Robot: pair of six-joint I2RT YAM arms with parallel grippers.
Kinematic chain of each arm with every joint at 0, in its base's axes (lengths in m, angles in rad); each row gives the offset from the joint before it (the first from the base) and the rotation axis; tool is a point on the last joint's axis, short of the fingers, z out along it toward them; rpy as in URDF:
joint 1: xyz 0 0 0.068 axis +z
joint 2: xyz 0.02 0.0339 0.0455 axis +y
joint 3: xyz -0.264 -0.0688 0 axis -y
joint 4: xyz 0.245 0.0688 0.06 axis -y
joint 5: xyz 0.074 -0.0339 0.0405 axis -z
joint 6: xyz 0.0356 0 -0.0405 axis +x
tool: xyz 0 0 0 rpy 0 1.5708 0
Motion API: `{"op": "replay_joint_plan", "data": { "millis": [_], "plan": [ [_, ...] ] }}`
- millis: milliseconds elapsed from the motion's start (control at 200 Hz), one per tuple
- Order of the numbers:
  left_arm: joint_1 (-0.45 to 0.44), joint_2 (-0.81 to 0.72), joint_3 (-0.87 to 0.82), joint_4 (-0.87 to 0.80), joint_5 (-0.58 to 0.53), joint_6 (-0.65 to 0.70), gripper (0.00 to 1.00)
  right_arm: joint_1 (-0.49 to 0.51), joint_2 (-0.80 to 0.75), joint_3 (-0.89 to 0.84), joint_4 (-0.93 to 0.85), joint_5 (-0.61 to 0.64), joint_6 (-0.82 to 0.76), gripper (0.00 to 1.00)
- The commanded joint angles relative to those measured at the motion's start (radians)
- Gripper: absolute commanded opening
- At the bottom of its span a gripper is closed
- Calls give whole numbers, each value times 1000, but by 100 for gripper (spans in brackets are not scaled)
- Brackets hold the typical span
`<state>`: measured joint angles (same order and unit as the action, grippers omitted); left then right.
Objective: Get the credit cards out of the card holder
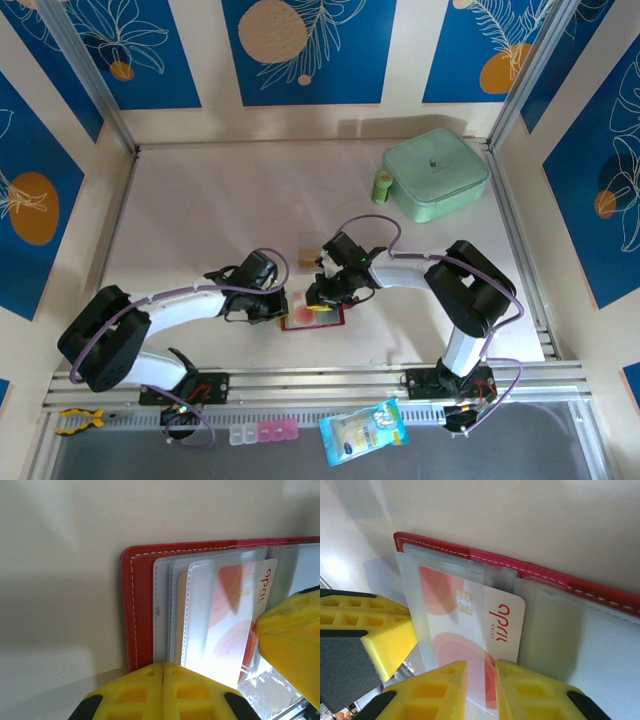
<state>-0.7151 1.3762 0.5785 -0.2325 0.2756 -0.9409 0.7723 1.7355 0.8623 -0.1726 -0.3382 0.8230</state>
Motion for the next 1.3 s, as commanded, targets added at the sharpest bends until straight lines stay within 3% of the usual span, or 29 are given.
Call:
{"op": "replay_joint_plan", "data": {
  "millis": [0,605,1296],
  "plan": [
    [10,-3,11,-31,-15,10,4,4,-37,17,-34,13,-18,22],
    [9,-31,50,-49,0,16,5,1,-51,23,-48,14,-29,22],
    [-32,81,109,8,38,15,4,-36,-111,-36,-21,3,-6,23]
  ]
}}
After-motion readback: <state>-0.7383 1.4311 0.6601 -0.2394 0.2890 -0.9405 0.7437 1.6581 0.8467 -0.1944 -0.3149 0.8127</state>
